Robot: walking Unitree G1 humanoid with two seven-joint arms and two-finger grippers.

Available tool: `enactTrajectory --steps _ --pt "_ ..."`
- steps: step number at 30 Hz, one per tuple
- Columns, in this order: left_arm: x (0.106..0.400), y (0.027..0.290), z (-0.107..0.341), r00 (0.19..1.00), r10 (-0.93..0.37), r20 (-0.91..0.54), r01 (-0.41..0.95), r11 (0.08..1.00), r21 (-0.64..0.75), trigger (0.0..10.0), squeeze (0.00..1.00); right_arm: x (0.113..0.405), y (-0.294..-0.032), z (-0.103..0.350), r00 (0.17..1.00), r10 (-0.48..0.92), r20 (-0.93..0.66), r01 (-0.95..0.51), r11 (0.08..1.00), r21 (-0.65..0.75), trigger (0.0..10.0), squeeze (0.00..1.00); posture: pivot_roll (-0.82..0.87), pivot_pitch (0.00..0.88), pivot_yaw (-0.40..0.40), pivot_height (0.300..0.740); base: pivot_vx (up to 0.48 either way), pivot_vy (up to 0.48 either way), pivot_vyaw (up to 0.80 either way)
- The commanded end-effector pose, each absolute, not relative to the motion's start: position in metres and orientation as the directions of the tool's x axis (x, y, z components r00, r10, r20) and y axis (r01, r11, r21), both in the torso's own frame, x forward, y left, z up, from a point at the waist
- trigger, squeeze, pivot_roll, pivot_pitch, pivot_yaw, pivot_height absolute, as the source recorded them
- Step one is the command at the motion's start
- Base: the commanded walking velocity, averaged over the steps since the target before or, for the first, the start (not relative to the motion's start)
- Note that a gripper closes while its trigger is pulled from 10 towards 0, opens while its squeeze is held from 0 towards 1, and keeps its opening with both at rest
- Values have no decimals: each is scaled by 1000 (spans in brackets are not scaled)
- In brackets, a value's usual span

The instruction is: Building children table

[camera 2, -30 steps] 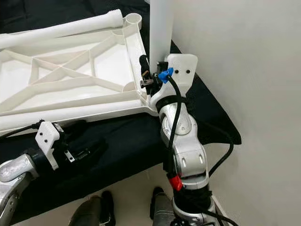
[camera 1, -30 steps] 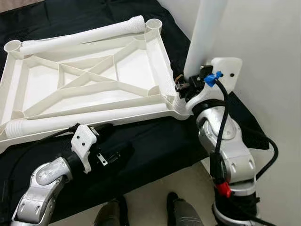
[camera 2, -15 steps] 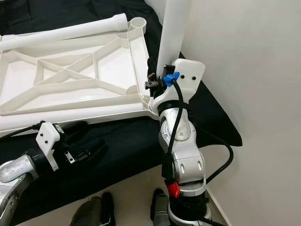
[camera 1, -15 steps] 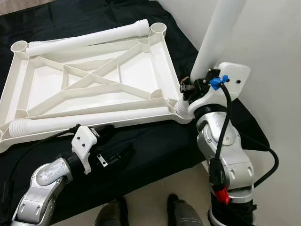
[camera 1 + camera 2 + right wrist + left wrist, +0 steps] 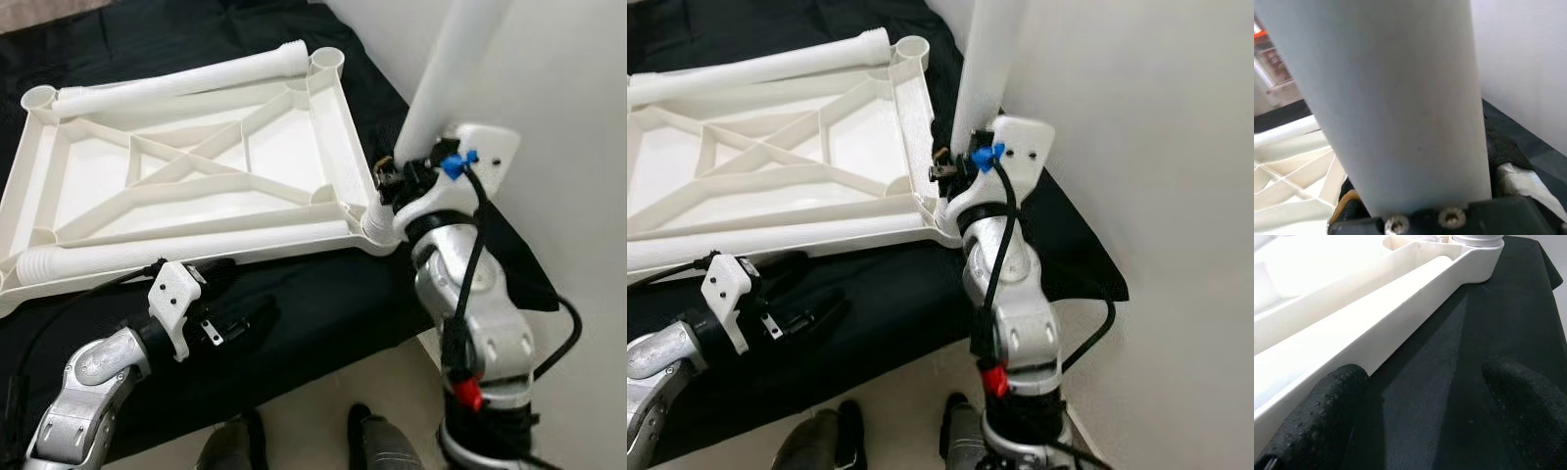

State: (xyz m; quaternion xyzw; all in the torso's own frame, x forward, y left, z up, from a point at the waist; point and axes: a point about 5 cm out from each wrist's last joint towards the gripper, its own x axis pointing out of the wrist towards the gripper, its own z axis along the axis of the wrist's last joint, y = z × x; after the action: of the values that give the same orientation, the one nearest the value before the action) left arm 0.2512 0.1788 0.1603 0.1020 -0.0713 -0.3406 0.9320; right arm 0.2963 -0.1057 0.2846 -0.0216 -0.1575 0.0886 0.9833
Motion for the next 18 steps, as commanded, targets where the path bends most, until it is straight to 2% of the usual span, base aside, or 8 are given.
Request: enactTrajectory --steps 1,8,16,17,18 --pt "249 181 156 764 -643 51 616 750 240 10000 0 298 -113 288 931 166 326 -153 986 -63 10000 0 -21 308 20 740 0 0 0" --pt "249 180 156 764 -642 55 614 752 240 10000 0 300 -114 306 894 225 387 -198 974 -107 10000 0 -22 307 19 740 0 0 0" --pt "250 180 156 764 -642 56 614 752 240 10000 0 300 -109 303 886 272 374 -253 962 -102 10000 0 -20 307 19 740 0 0 0" --pt "250 180 156 764 -642 56 614 752 240 10000 0 302 -105 302 868 335 368 -330 941 -78 10000 0 -18 309 20 740 0 0 0" --pt "250 180 156 764 -642 56 614 752 240 10000 0 302 -105 302 868 335 368 -330 941 -78 10000 0 -18 309 20 740 0 0 0"
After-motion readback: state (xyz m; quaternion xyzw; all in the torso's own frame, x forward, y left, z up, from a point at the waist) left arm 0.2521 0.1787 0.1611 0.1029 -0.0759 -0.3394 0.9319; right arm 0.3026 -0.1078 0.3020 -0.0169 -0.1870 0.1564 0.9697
